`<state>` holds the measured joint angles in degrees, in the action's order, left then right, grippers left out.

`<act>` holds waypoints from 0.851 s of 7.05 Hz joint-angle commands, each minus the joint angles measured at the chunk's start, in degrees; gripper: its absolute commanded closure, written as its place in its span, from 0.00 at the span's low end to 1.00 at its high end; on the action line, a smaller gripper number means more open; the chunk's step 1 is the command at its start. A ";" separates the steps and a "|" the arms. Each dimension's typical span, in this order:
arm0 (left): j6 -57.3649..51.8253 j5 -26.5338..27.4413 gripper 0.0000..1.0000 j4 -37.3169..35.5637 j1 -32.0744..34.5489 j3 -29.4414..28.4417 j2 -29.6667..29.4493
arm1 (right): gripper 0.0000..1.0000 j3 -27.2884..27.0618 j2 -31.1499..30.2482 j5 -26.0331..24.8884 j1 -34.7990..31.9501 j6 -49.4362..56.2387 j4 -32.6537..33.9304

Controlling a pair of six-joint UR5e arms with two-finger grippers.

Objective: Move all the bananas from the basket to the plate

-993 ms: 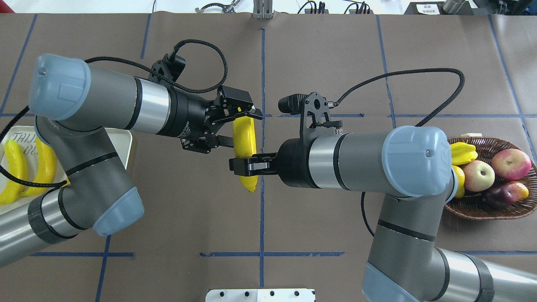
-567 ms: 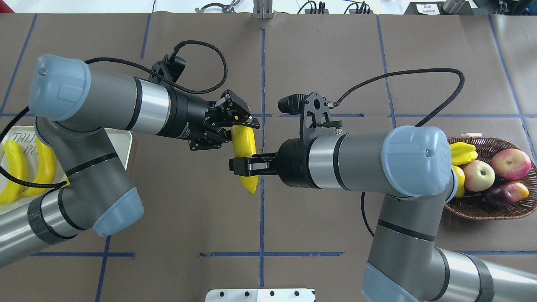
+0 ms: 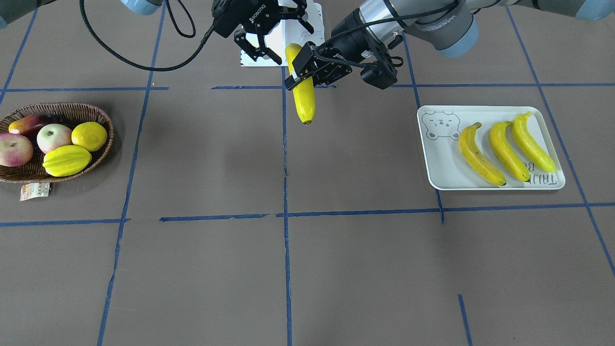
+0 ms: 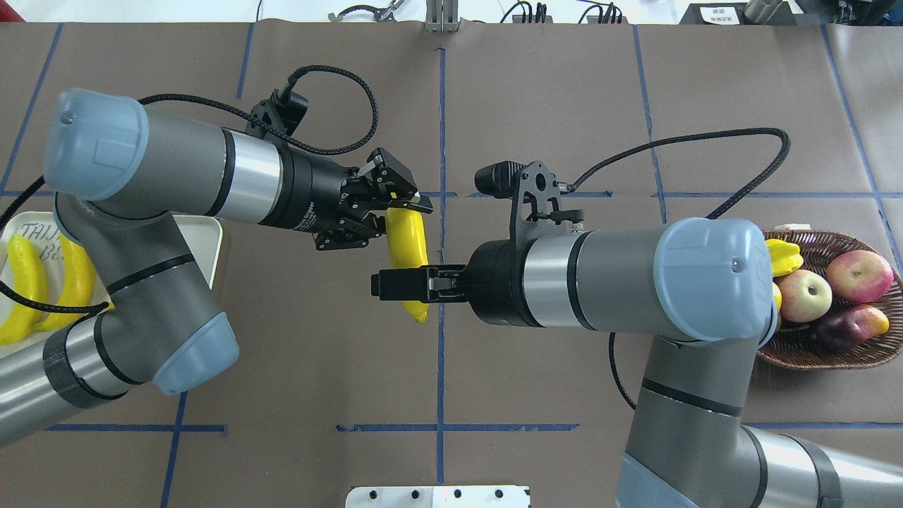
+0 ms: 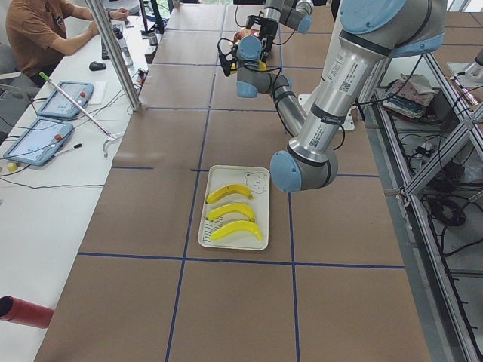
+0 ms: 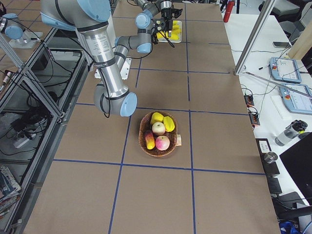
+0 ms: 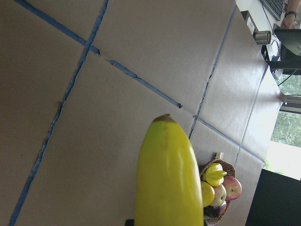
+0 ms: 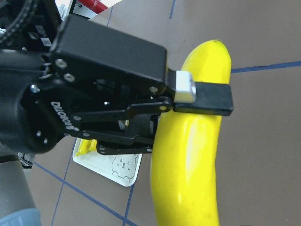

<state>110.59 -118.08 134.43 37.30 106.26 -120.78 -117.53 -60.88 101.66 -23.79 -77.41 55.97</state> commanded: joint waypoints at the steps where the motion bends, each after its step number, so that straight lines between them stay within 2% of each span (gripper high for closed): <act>1: -1.07 -0.22 1.00 -3.44 0.66 -0.09 0.54 | 0.00 -3.12 -0.81 0.20 -0.55 -0.28 4.38; 2: -2.30 -1.62 1.00 -9.65 2.24 -0.09 0.63 | 0.00 -6.53 -0.82 0.29 -0.81 -0.19 11.81; 3: -9.27 -3.37 1.00 -17.80 3.56 0.61 1.41 | 0.00 -8.92 -0.99 0.20 -1.60 -0.19 17.37; 6: -26.95 -1.47 1.00 -38.37 6.82 3.08 5.99 | 0.00 -11.30 -6.42 -0.06 -3.19 -0.19 18.30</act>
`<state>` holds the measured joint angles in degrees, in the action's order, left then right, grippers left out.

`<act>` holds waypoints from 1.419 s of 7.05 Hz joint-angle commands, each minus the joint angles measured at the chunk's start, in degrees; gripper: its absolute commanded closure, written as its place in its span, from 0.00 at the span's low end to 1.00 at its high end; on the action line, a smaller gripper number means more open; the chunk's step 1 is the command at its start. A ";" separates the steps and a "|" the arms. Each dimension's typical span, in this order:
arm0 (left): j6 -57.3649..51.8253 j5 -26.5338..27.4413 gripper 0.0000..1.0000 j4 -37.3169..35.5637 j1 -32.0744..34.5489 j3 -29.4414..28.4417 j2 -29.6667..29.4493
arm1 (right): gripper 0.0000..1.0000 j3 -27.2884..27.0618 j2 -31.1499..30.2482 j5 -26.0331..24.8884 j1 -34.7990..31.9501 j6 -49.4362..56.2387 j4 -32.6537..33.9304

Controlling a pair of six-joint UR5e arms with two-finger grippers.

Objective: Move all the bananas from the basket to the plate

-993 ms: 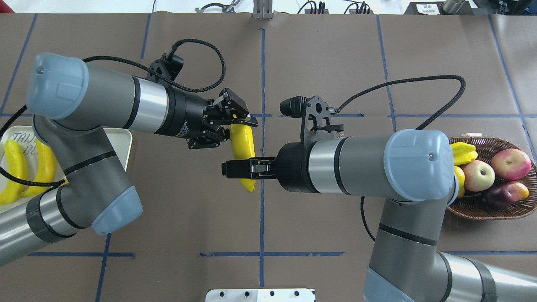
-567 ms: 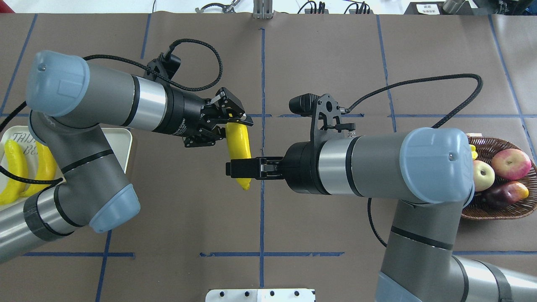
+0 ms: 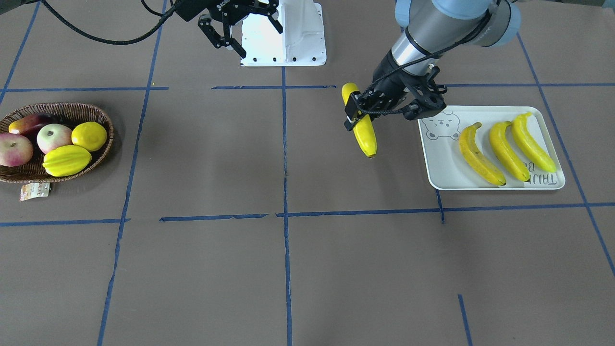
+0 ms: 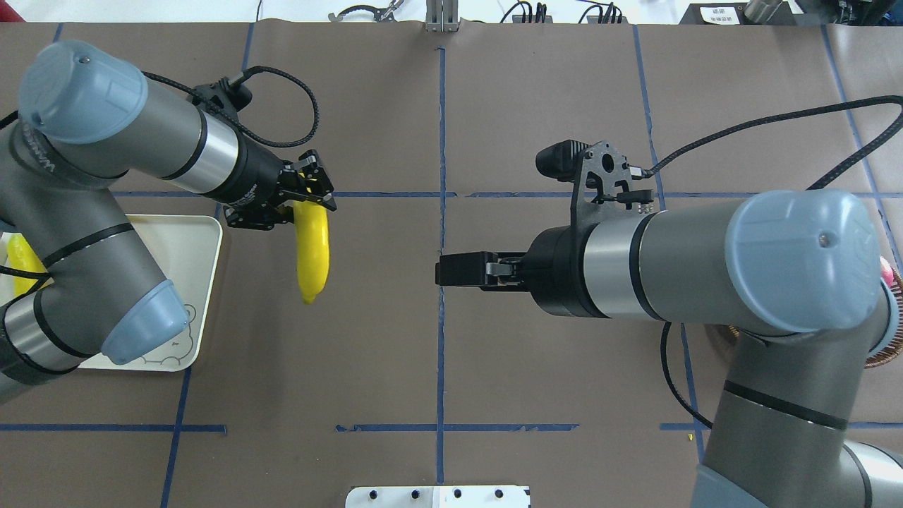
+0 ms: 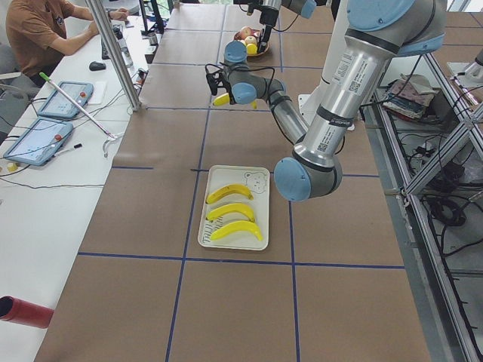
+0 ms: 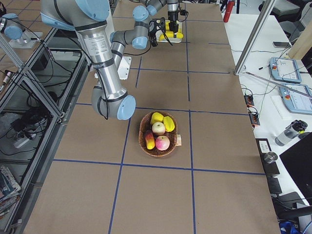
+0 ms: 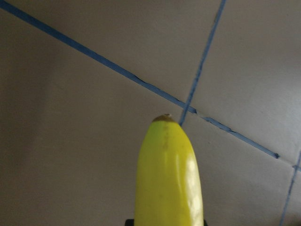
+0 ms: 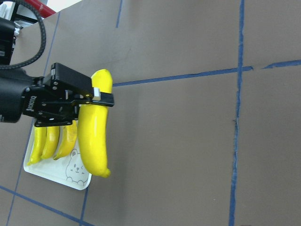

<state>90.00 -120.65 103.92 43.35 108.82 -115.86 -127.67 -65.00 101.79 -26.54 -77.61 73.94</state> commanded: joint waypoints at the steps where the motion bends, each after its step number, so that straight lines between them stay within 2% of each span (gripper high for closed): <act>1: -11.98 6.95 1.00 -15.86 0.08 0.95 1.16 | 0.00 -1.53 -3.89 -0.02 -1.40 0.00 0.24; 2: -17.26 11.88 1.00 -20.82 -0.80 0.35 1.33 | 0.00 -1.36 -4.08 -0.10 -1.67 0.09 0.32; 6: -23.89 19.29 1.00 -21.39 -1.59 -1.84 8.96 | 0.00 -1.27 -4.52 -0.46 -1.67 0.09 0.33; 10: -23.03 19.66 1.00 -21.74 -3.78 -5.02 9.16 | 0.00 -1.27 -4.52 -0.46 -1.50 0.09 0.24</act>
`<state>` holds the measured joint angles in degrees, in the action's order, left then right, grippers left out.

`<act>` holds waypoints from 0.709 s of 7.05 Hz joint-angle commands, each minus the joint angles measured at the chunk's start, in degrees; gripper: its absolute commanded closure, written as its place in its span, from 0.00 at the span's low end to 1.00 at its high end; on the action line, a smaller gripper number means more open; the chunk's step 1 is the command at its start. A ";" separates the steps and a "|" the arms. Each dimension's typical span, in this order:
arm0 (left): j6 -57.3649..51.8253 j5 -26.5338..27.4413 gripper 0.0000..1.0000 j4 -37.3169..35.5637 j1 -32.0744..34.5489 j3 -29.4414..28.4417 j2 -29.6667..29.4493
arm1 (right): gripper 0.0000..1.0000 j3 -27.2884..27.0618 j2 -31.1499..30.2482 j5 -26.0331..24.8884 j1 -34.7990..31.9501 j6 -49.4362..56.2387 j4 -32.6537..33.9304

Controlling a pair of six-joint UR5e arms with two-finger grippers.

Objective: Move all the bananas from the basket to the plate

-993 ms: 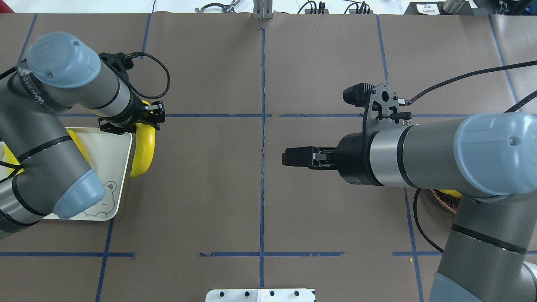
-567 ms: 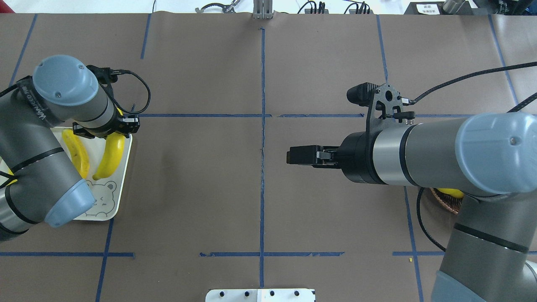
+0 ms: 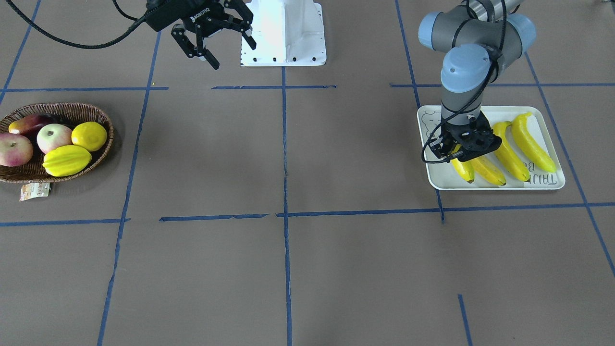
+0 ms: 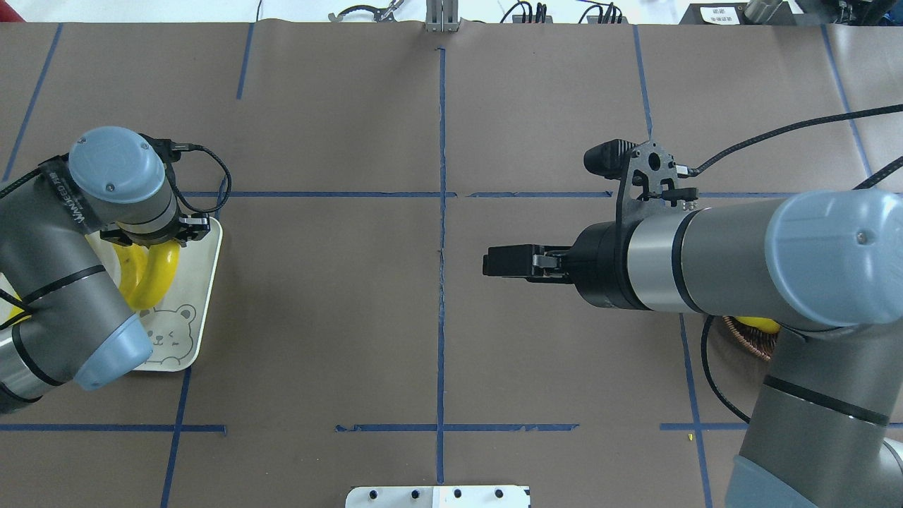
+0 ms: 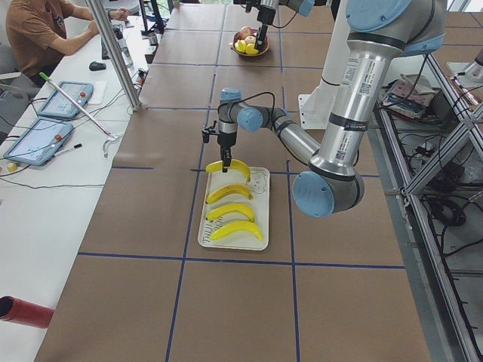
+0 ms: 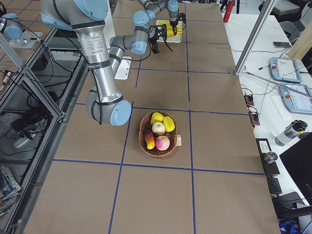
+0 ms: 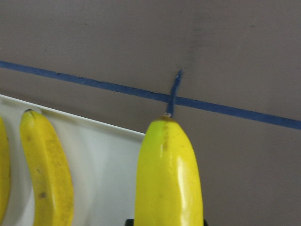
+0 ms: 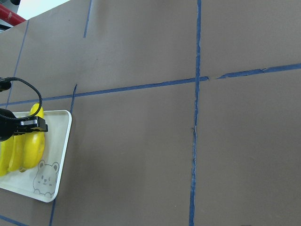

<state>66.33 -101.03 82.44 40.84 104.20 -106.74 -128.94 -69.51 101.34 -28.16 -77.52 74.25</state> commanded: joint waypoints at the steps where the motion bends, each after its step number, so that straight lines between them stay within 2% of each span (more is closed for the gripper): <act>1: 0.90 0.05 1.00 -0.35 -1.63 -0.40 0.13 | 0.00 0.00 -0.01 0.00 -0.05 0.00 0.02; 2: 0.90 0.05 0.98 -0.44 -2.16 -0.40 0.57 | 0.00 0.00 -1.05 0.00 -0.05 0.17 -0.07; 3: 0.90 0.05 0.27 -0.44 -2.17 -0.32 0.92 | 0.00 -0.09 -1.24 0.00 -0.05 0.26 -0.16; 4: 0.73 0.05 0.01 -0.44 -2.08 -0.06 1.27 | 0.00 -0.09 -1.24 -0.09 0.13 0.26 -0.16; 5: 0.03 -0.13 0.01 -0.44 -2.08 0.64 1.36 | 0.00 -0.09 -1.24 0.00 -0.22 0.35 -0.16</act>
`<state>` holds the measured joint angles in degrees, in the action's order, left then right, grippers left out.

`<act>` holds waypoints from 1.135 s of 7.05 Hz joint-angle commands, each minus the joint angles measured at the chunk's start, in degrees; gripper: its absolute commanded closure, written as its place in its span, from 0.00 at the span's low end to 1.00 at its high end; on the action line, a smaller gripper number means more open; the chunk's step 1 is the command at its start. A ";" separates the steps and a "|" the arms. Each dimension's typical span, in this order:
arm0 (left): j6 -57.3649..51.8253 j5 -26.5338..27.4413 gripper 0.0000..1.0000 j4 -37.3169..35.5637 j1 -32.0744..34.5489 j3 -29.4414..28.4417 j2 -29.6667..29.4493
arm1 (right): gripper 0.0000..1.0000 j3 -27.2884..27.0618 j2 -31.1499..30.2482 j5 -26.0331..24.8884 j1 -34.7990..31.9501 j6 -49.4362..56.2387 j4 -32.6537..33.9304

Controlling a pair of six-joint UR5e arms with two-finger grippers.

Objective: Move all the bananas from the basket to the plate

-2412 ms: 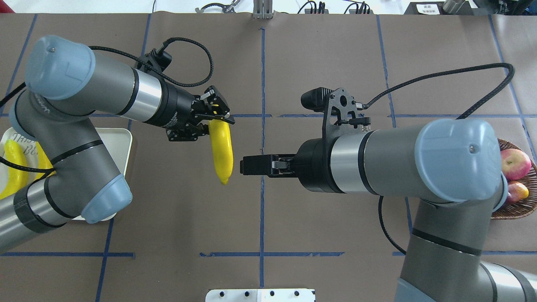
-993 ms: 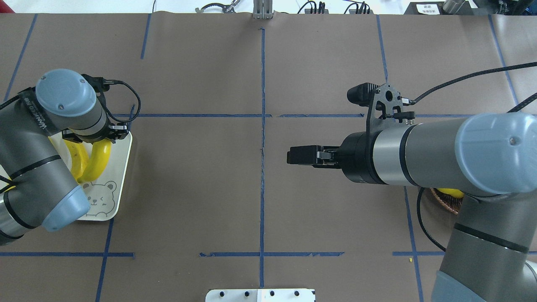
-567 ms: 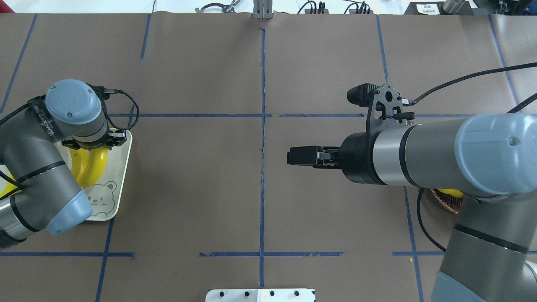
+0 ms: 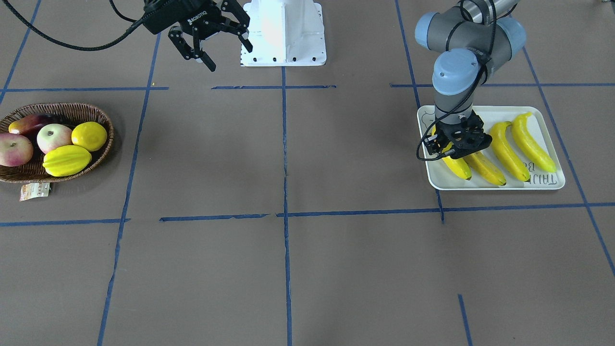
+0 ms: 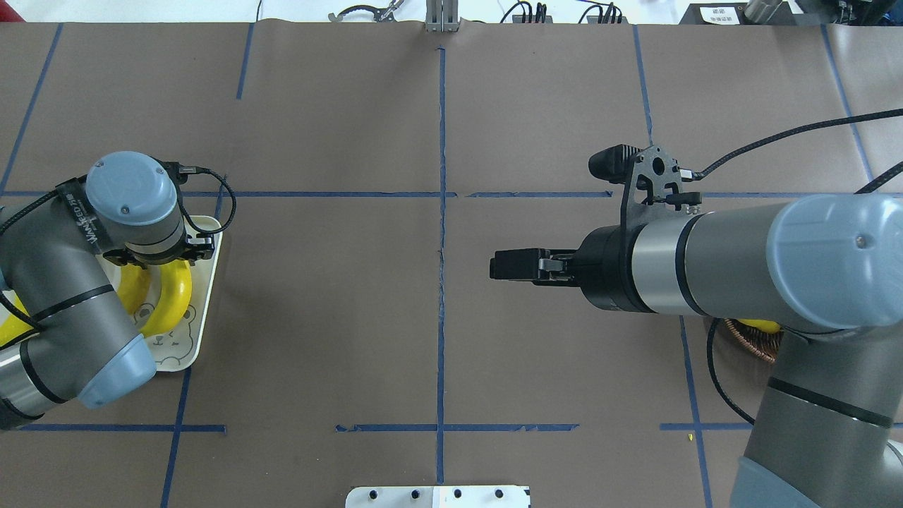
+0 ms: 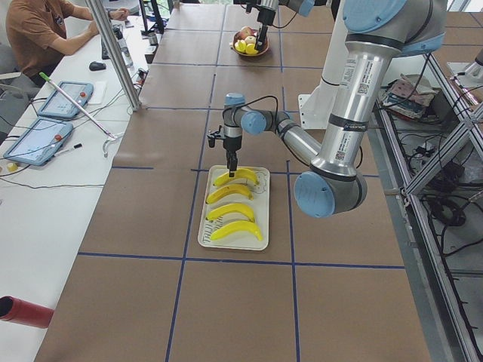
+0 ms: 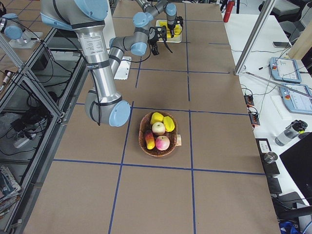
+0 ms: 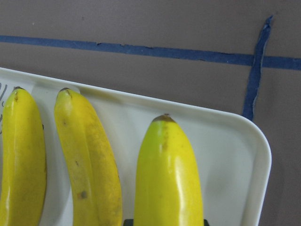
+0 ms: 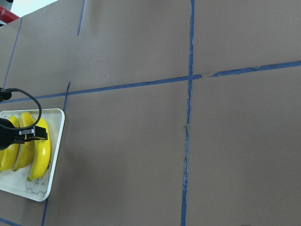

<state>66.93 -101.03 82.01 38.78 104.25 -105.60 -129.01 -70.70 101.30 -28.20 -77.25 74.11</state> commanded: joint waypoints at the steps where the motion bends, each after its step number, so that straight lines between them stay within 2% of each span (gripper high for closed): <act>1: -1.18 -0.39 0.01 -0.09 0.68 2.26 0.22 | 0.00 -0.01 -0.23 0.74 -1.49 0.35 0.25; 2: -5.28 -0.48 0.01 -3.14 1.82 5.84 0.13 | 0.00 0.07 -1.28 1.61 -3.77 1.30 3.12; 3: -12.28 -0.57 0.00 -8.82 5.14 9.71 -0.48 | 0.00 0.25 -1.46 5.71 -7.97 8.88 9.94; 4: -17.74 -2.23 0.01 -9.66 8.91 12.10 -0.48 | 0.00 0.42 -2.59 6.19 -10.44 20.62 17.31; 5: -21.45 -10.16 0.01 -9.41 14.00 12.38 -0.14 | 0.00 1.99 -5.04 7.93 -16.12 31.87 20.08; 6: -28.89 -17.11 0.01 -9.41 20.40 12.30 0.22 | 0.00 6.88 -7.59 16.04 -23.92 42.25 19.85; 8: -43.56 -27.68 0.01 -8.97 31.40 11.60 6.08 | 0.00 20.48 -8.93 33.71 -40.80 65.35 19.76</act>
<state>32.51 -121.99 72.80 63.44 116.29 -102.75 -116.94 -78.48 124.68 -58.95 -26.58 93.79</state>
